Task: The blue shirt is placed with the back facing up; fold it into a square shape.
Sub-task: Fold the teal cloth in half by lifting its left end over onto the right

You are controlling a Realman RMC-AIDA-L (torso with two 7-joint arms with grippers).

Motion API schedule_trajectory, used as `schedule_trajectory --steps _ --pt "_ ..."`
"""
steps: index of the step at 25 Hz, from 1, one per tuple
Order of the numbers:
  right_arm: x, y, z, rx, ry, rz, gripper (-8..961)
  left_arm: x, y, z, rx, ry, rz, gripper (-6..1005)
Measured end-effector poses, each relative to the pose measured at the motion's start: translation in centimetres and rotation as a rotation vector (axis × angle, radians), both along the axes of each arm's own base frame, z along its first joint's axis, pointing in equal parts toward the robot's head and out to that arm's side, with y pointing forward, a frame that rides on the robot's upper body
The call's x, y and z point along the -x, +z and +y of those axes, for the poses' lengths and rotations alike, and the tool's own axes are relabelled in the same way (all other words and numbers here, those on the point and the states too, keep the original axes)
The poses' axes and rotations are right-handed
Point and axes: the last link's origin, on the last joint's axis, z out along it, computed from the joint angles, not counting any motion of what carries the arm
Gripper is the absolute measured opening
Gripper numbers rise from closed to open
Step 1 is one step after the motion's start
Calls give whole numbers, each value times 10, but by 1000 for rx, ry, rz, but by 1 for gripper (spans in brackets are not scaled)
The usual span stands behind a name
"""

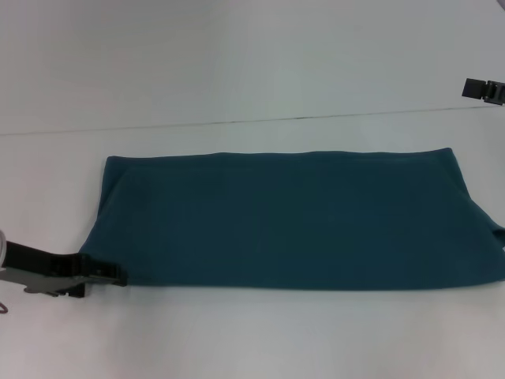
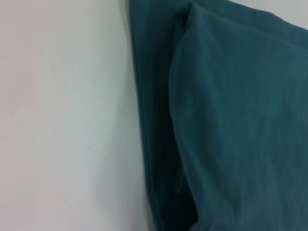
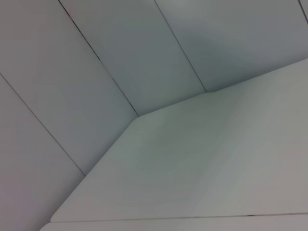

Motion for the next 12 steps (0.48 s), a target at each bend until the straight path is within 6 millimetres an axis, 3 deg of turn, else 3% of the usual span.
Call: schedule_trajectory --steps 12 --pt "0 0 0 -1 1 1 910 -2 -4 2 4 -7 4 875"
